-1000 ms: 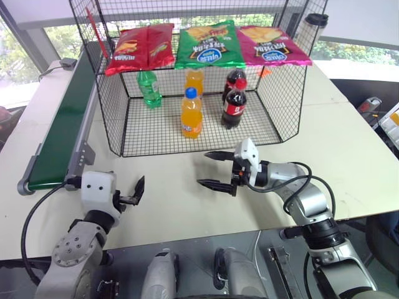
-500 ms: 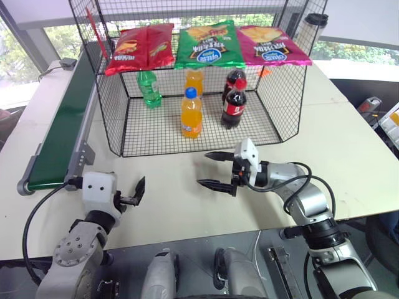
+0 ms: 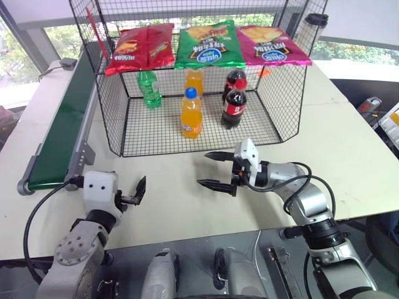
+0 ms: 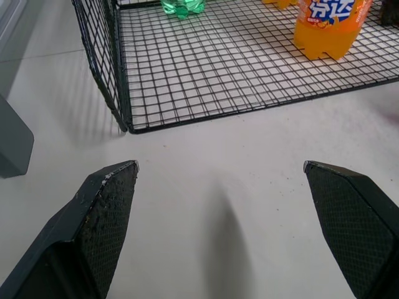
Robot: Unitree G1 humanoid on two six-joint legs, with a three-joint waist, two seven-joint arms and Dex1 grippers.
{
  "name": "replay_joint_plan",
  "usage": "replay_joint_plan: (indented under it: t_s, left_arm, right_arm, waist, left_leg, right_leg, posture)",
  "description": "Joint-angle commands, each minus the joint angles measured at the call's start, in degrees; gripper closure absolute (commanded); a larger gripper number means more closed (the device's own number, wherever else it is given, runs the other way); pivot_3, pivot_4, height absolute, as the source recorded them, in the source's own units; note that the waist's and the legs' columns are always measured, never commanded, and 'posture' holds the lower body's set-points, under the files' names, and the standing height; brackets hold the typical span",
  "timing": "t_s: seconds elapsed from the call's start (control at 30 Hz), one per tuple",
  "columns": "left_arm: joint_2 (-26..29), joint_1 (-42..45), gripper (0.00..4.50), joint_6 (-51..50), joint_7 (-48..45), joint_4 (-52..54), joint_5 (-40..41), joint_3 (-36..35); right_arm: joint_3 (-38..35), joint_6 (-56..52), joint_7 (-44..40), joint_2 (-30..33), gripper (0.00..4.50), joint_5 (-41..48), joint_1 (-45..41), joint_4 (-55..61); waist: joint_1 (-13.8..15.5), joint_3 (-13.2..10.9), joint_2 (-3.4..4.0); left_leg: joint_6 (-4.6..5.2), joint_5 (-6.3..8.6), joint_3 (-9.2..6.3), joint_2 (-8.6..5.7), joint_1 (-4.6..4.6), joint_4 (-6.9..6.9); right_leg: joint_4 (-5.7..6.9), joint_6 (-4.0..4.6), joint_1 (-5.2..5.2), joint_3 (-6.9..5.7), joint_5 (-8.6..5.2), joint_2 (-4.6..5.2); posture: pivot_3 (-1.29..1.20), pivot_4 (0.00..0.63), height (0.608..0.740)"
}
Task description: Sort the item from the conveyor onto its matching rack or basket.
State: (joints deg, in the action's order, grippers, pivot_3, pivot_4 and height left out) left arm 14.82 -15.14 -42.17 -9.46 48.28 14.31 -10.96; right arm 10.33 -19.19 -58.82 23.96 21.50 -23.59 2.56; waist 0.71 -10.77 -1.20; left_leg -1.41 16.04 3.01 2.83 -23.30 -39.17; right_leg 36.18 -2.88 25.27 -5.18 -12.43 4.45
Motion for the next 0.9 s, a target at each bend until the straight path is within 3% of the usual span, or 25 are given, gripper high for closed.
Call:
replay_joint_plan:
  t_s: [0.03,0.9]
  left_arm:
    - [0.14,0.6,0.07,-0.26,0.66,1.93,0.25,-0.66]
    - [-0.41,6.59,0.07,-2.55,4.96,3.55,-0.62,-4.21]
  right_arm:
    - [-1.81,0.62,0.33,-0.52,0.0,1.53,-1.26,1.89]
    - [-0.43,3.36,-1.96,-0.45,0.0,0.2,-1.44,-1.22]
  waist:
    - [-0.01,0.0,0.0]
    - [-0.01,0.0,0.0]
  left_leg:
    - [0.0,0.0,0.0,0.0,0.0,0.0]
    - [0.0,0.0,0.01,0.0,0.0,0.0]
  right_leg:
    - [0.0,0.0,0.0,0.0,0.0,0.0]
    - [0.0,-0.13,-0.01,0.0,0.08,-0.01]
  posture:
    - [0.0,0.15,0.74]
    - [0.0,0.15,0.74]
